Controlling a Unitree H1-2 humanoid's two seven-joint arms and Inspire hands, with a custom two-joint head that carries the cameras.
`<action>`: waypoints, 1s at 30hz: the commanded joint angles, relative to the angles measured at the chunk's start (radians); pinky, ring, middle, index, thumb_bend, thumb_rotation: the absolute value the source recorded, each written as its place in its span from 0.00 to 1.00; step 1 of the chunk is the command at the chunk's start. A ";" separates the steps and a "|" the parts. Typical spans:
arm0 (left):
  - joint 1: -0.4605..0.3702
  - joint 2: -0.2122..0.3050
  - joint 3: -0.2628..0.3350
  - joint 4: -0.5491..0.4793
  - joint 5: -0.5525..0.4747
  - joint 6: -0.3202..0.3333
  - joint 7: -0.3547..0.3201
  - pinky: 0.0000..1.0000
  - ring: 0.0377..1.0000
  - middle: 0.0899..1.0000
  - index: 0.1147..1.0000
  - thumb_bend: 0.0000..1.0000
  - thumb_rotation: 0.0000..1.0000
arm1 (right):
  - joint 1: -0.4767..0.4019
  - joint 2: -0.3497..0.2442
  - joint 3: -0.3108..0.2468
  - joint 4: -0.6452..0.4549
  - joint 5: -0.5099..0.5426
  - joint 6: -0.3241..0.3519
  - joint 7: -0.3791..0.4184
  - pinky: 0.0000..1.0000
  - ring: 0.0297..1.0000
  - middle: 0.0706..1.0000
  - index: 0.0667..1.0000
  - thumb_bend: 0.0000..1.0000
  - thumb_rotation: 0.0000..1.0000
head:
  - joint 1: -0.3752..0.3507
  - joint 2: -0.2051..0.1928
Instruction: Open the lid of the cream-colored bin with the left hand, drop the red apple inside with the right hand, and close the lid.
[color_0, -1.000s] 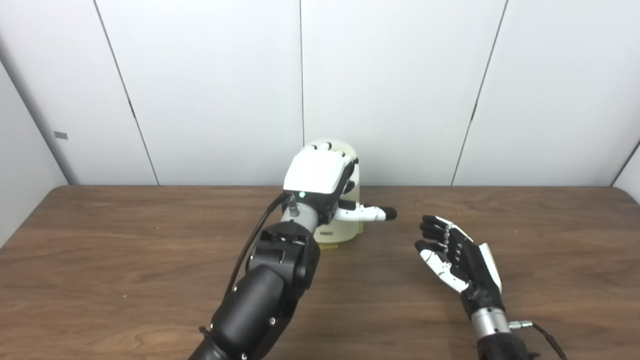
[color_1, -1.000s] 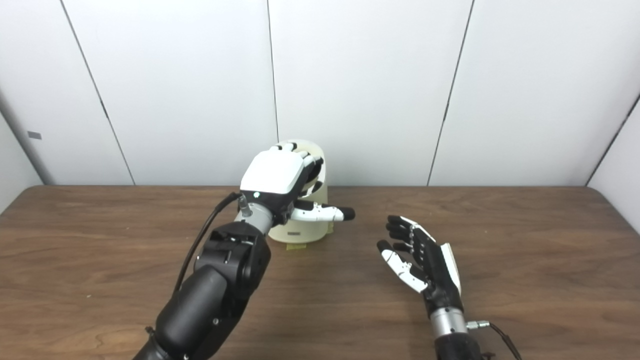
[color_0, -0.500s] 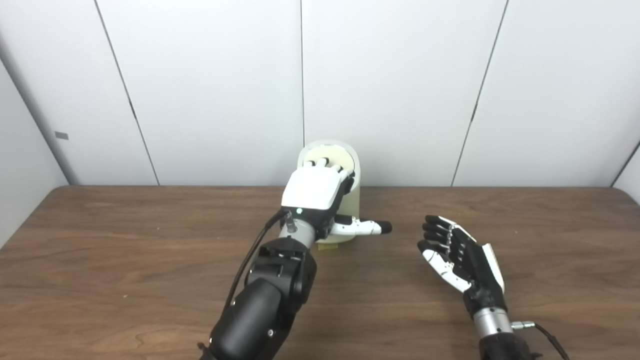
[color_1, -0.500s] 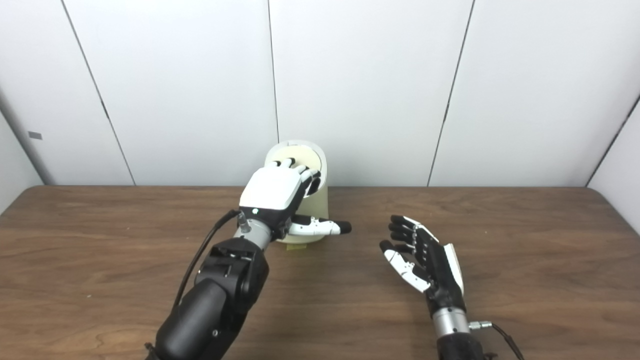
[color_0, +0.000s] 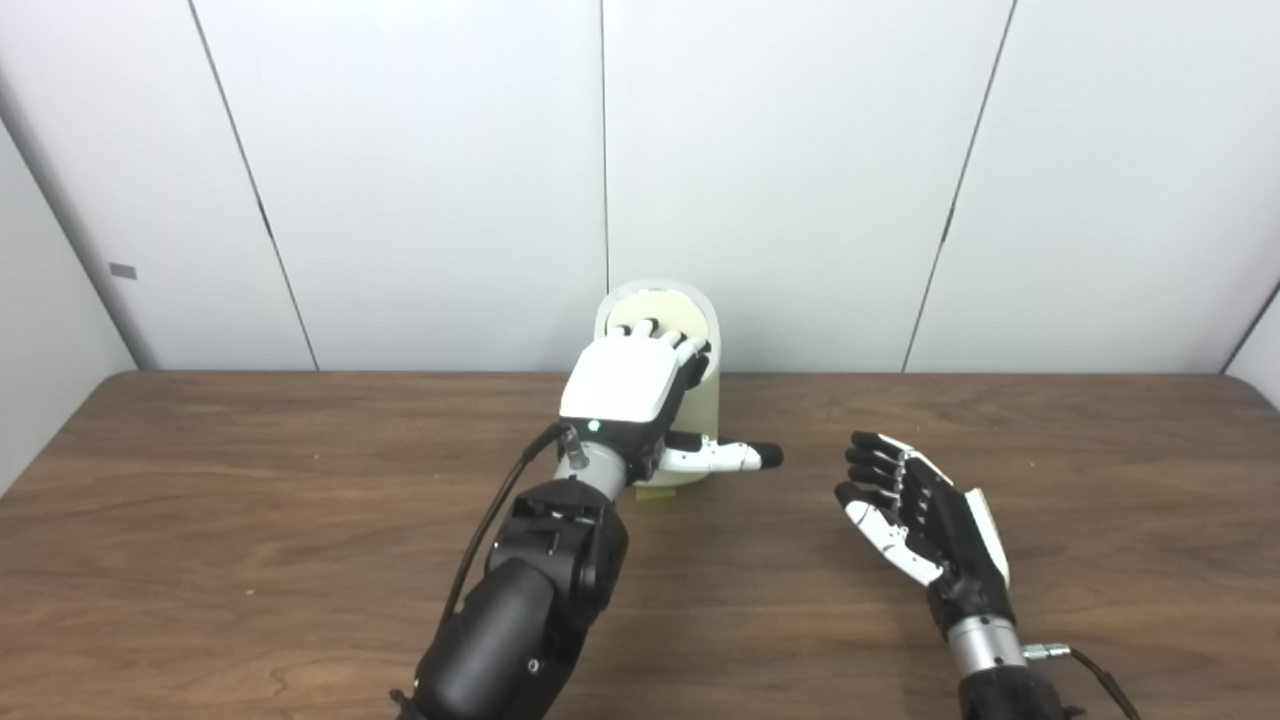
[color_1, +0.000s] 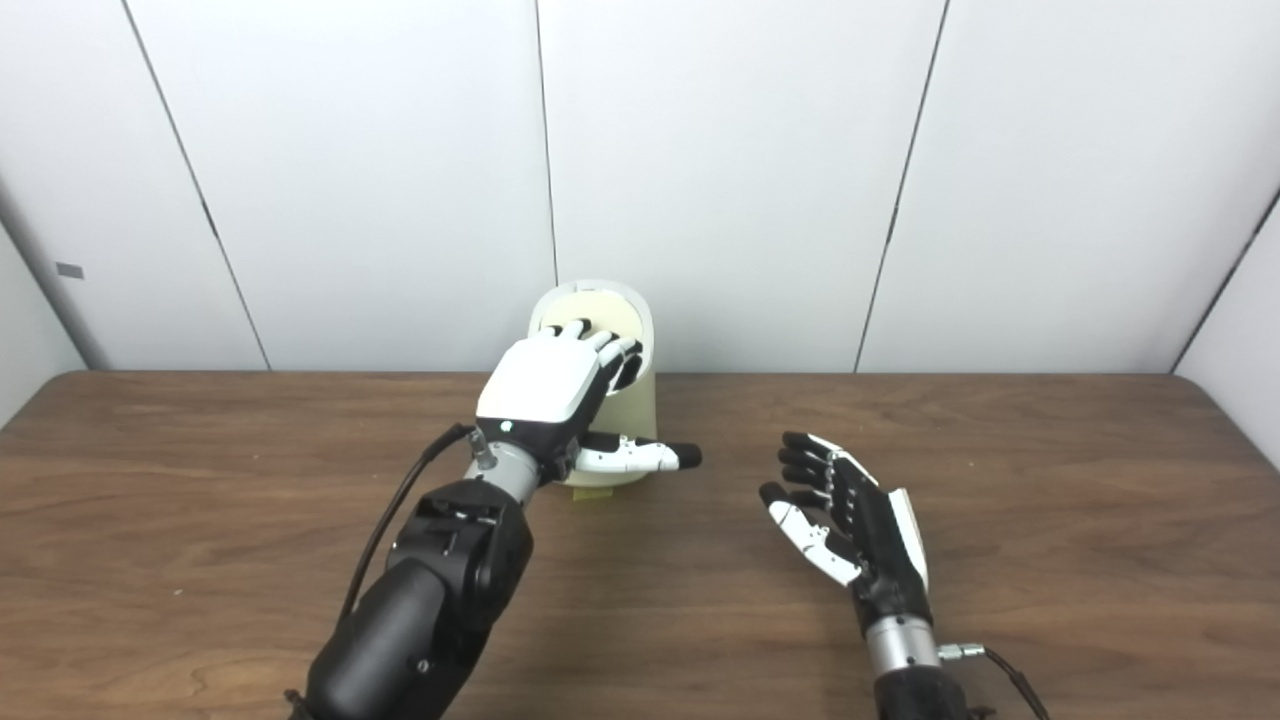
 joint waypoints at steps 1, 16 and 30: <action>-0.010 0.004 0.001 0.013 -0.011 -0.002 0.005 1.00 1.00 0.91 0.89 1.00 0.98 | -0.030 -0.006 -0.003 -0.035 0.011 -0.006 0.009 0.69 0.75 0.74 0.74 0.23 0.36 | 0.002 0.002; 0.014 0.004 -0.015 0.019 -0.019 -0.012 0.019 1.00 0.96 0.89 0.87 1.00 0.97 | -0.029 -0.008 -0.005 -0.031 0.007 -0.012 0.011 0.69 0.75 0.73 0.73 0.24 0.37 | 0.002 0.005; 0.030 0.005 -0.010 0.050 -0.031 -0.010 0.027 1.00 0.97 0.89 0.88 0.99 0.94 | -0.024 -0.005 -0.007 -0.055 0.011 0.023 0.017 0.71 0.75 0.74 0.74 0.25 0.40 | -0.001 0.010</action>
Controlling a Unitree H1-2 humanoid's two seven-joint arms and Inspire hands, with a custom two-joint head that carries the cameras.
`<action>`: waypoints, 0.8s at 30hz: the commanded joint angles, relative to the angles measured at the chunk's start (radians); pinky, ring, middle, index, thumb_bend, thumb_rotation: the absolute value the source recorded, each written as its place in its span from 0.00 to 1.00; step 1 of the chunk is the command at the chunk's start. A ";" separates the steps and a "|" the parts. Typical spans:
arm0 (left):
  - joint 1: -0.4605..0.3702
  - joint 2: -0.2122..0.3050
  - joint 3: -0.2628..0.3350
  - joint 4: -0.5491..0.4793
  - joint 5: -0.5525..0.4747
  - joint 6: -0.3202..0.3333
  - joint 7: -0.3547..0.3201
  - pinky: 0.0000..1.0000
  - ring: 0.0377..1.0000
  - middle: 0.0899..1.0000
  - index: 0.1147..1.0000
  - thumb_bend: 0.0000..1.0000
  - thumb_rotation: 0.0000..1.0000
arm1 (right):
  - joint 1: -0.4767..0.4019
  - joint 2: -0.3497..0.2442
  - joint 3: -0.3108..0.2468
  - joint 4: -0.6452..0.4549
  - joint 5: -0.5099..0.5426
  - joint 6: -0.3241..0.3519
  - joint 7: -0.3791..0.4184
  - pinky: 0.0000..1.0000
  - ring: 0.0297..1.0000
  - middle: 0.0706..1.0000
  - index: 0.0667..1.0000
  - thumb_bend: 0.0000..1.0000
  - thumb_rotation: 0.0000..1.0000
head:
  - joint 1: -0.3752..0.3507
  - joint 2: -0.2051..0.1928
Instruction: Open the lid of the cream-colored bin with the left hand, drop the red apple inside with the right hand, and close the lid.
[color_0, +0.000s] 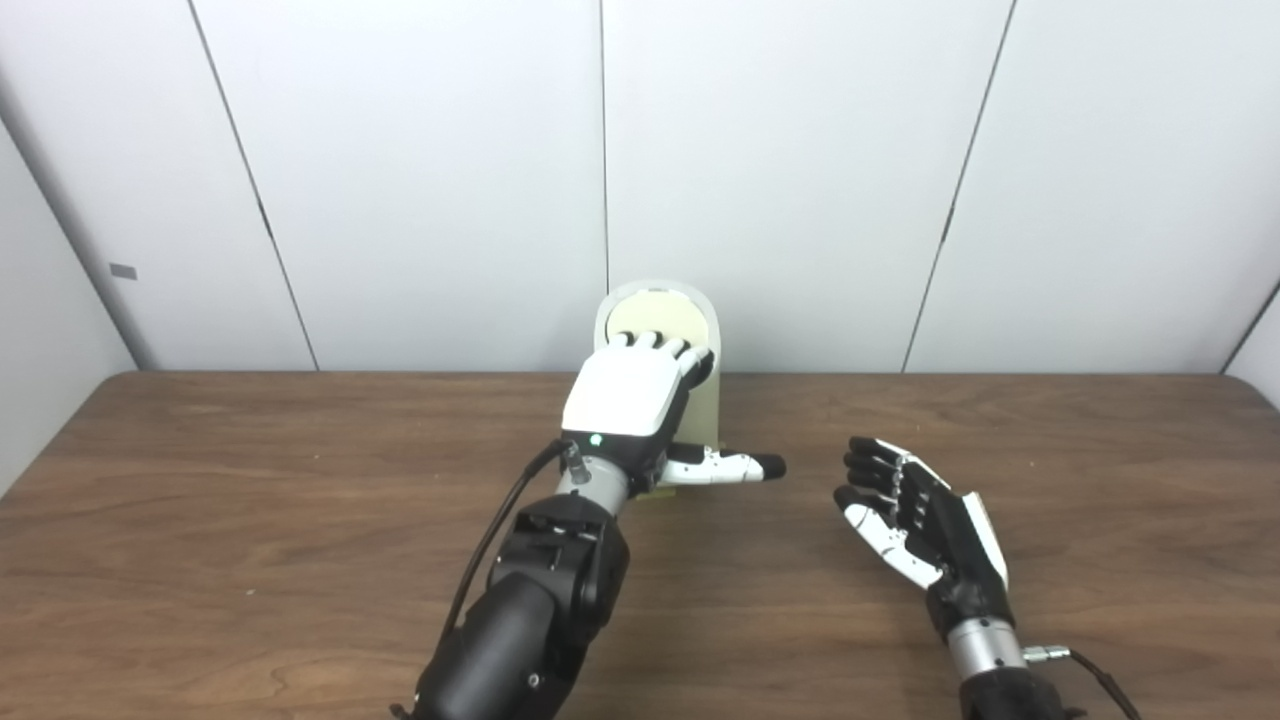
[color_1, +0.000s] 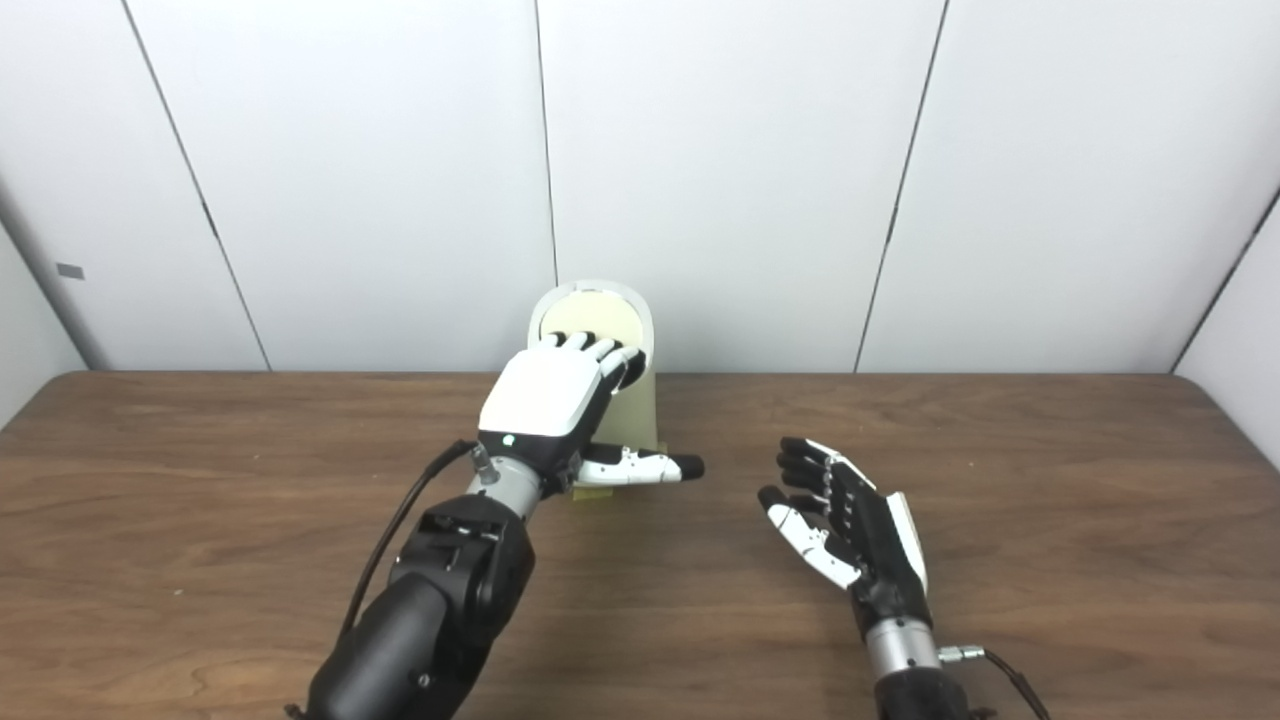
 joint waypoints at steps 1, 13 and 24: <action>0.004 0.006 0.002 0.037 -0.024 0.009 -0.020 1.00 0.97 0.90 0.88 1.00 0.94 | -0.029 -0.004 -0.006 -0.040 0.008 -0.012 0.000 0.70 0.76 0.74 0.74 0.25 0.40 | 0.000 0.000; 0.001 0.010 0.012 0.094 -0.055 0.021 -0.011 1.00 0.93 0.91 0.89 1.00 0.90 | -0.030 -0.007 -0.005 -0.040 0.011 -0.012 0.005 0.71 0.76 0.74 0.74 0.25 0.39 | 0.001 0.002; 0.012 0.009 0.013 0.089 -0.064 0.016 0.021 1.00 0.88 0.89 0.88 1.00 0.90 | -0.029 -0.005 -0.003 -0.048 0.010 0.003 0.004 0.70 0.76 0.74 0.74 0.26 0.41 | 0.000 0.002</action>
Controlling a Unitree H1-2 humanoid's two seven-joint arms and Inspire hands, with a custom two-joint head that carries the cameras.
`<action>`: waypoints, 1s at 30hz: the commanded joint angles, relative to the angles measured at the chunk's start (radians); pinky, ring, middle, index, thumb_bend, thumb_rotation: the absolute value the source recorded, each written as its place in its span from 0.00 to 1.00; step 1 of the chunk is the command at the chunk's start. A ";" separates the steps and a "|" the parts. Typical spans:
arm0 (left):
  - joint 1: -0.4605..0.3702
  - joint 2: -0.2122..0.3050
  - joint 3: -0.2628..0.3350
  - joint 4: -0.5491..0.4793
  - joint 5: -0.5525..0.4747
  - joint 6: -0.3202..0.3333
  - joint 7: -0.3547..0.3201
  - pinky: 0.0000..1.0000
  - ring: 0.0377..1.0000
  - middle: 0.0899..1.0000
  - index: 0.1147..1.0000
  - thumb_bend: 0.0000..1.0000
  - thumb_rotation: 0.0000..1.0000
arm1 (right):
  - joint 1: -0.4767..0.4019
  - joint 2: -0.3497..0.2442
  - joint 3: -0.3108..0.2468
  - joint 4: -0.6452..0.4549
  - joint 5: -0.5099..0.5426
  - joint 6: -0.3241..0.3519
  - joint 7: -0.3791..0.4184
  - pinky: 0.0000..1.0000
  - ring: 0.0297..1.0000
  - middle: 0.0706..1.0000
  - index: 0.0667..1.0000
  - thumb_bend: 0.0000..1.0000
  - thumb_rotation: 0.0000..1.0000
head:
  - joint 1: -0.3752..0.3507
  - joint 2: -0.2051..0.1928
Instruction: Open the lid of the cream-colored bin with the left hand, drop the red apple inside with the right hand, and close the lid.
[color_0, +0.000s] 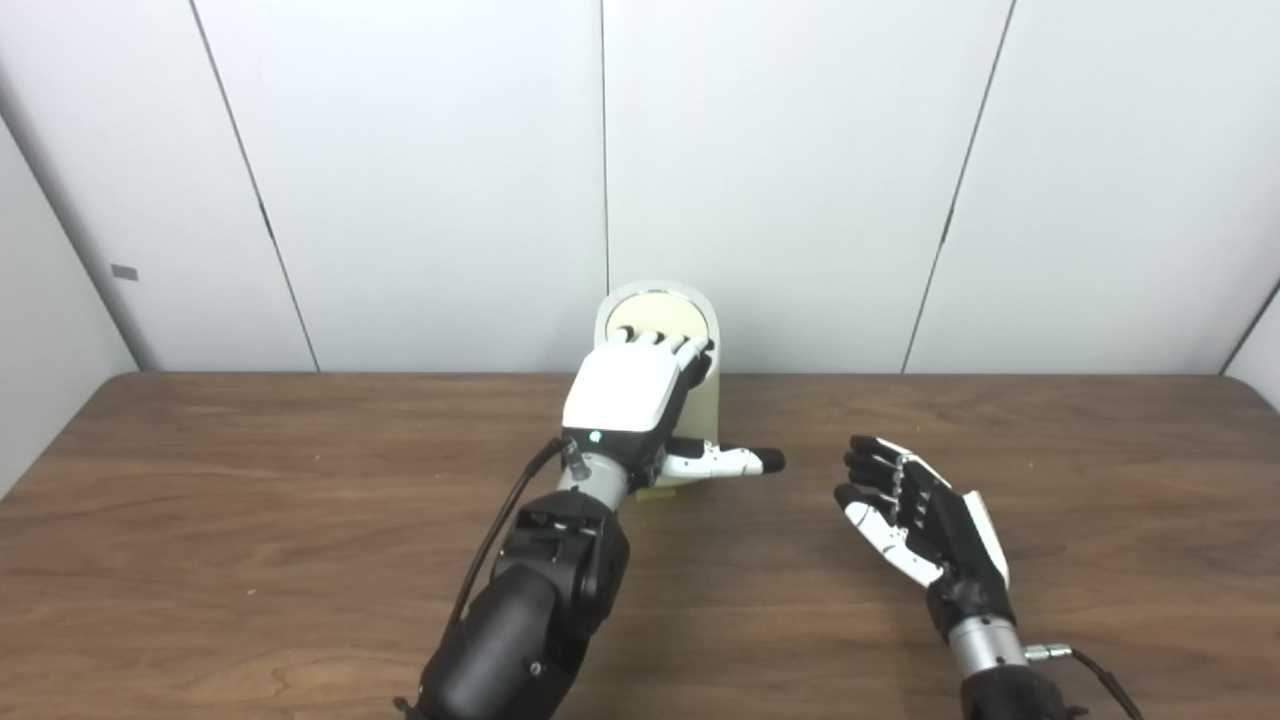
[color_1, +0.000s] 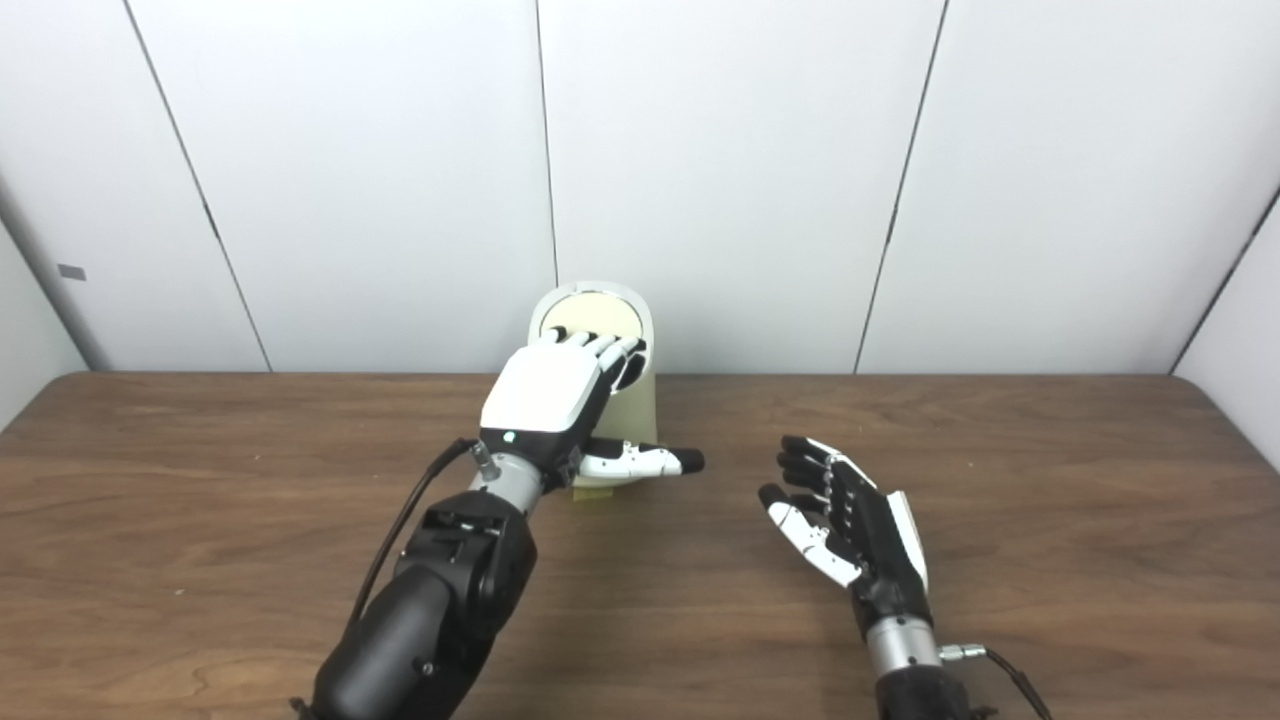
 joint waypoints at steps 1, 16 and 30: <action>0.027 0.009 0.003 0.041 -0.022 0.013 0.000 1.00 0.88 0.88 0.87 0.99 0.90 | -0.031 -0.004 -0.004 -0.031 0.004 -0.023 -0.001 0.71 0.76 0.74 0.75 0.26 0.41 | 0.001 0.001; 0.065 -0.009 0.021 0.074 -0.097 -0.203 0.499 1.00 1.00 1.00 1.00 0.56 0.87 | -0.035 -0.007 0.002 -0.016 -0.007 -0.033 -0.003 0.71 0.76 0.74 0.75 0.26 0.42 | -0.001 -0.002; 0.128 -0.049 0.286 -0.002 -0.657 -0.506 0.544 0.73 0.83 0.83 0.81 0.32 0.87 | -0.033 -0.011 0.008 -0.014 -0.012 -0.030 0.003 0.72 0.77 0.75 0.76 0.24 0.43 | -0.006 -0.013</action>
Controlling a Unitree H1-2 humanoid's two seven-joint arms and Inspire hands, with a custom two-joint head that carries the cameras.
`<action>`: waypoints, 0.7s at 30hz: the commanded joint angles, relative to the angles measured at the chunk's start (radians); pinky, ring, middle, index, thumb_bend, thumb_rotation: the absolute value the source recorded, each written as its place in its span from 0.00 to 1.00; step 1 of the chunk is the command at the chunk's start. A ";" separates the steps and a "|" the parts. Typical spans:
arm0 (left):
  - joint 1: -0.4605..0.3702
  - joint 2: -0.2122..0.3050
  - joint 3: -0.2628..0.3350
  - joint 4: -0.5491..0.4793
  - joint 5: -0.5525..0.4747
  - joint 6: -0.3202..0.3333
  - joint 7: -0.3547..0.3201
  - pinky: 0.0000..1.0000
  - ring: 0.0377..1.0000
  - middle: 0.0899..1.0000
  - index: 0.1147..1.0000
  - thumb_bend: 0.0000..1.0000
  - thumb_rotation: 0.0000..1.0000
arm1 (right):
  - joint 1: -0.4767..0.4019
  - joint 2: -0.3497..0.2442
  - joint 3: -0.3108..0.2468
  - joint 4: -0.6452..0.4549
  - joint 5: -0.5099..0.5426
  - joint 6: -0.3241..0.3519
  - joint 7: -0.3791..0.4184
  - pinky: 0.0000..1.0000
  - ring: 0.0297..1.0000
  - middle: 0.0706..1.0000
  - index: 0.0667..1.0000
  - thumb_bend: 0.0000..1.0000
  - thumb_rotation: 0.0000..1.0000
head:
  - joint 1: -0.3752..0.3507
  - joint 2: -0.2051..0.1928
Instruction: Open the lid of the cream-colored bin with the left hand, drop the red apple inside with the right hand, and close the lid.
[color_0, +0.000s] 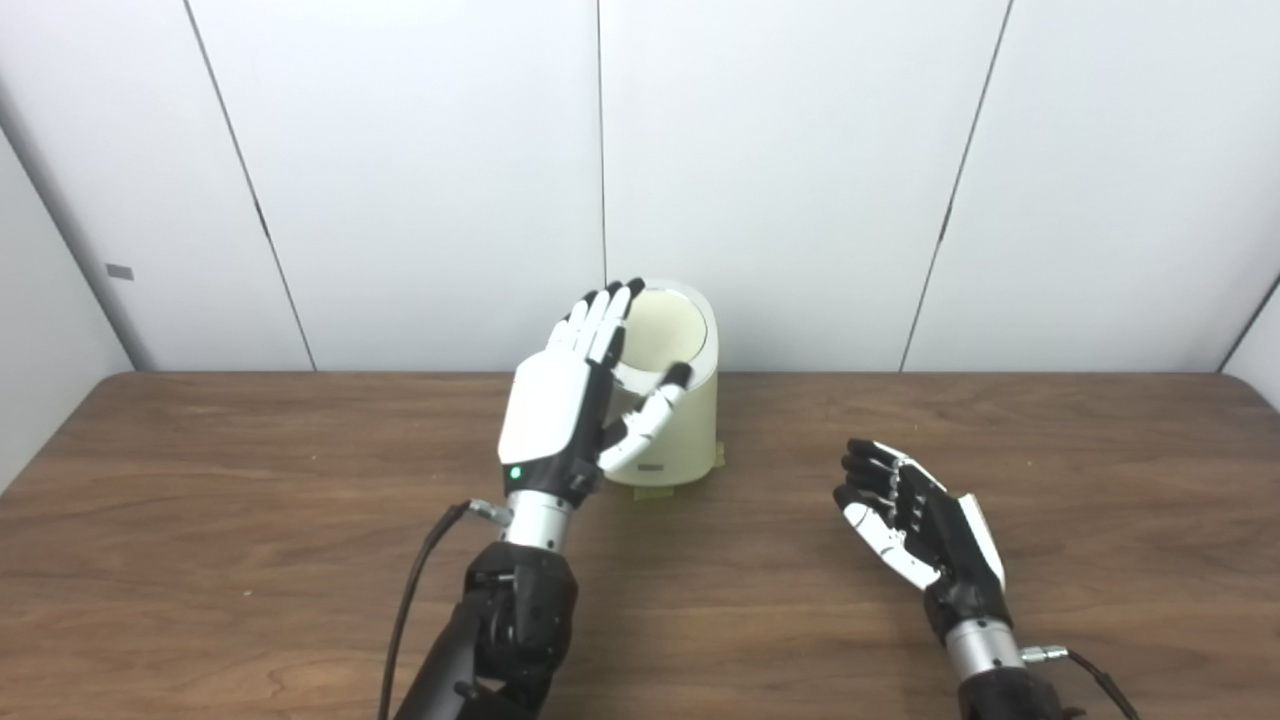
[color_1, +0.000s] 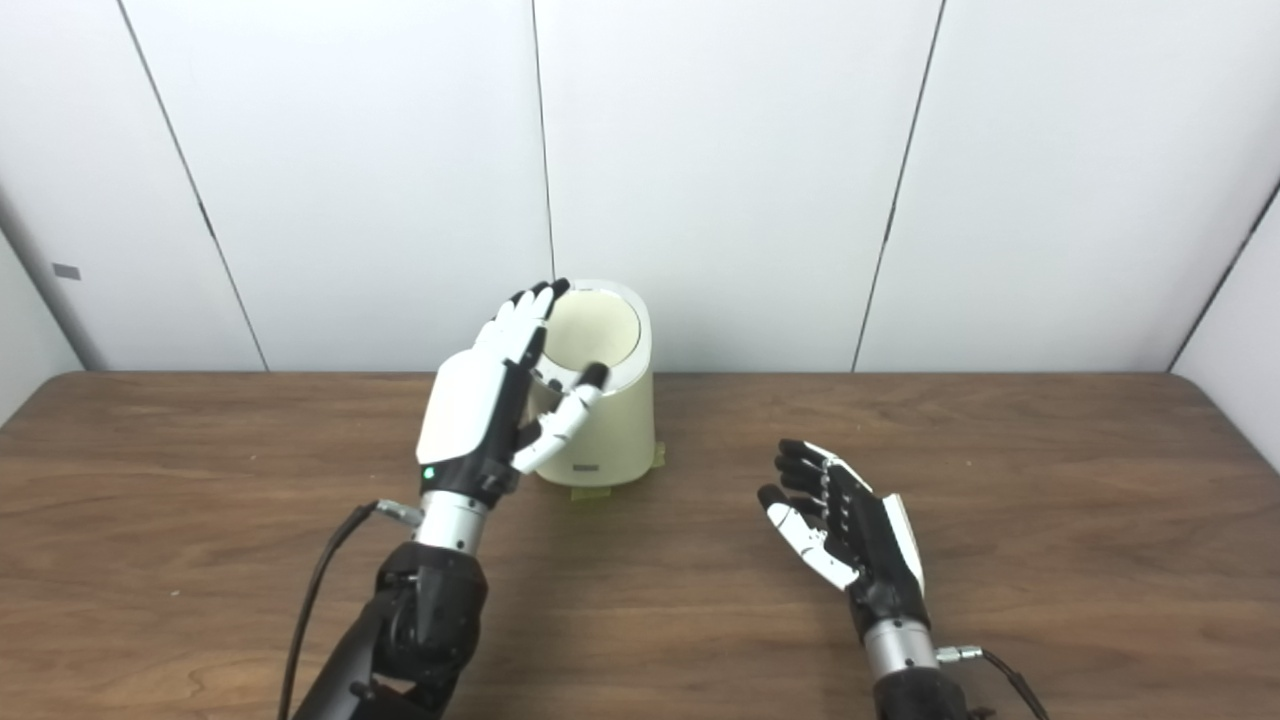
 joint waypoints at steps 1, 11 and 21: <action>-0.003 -0.004 0.036 -0.041 -0.120 -0.086 -0.005 0.71 0.80 0.81 0.79 0.30 0.86 | -0.033 -0.006 -0.001 -0.025 0.000 -0.029 -0.002 0.71 0.77 0.75 0.76 0.24 0.42 | 0.001 -0.004; 0.131 0.026 0.134 -0.091 -0.375 -0.160 -0.111 0.73 0.81 0.82 0.79 0.21 0.75 | -0.028 0.004 -0.006 -0.023 0.005 -0.044 -0.008 0.70 0.77 0.75 0.75 0.22 0.41 | -0.010 -0.018; 0.207 0.054 0.192 -0.027 -0.449 -0.228 -0.140 0.79 0.85 0.85 0.82 0.22 0.77 | -0.028 0.009 -0.010 -0.019 0.008 -0.046 -0.011 0.67 0.76 0.76 0.75 0.21 0.37 | -0.003 -0.027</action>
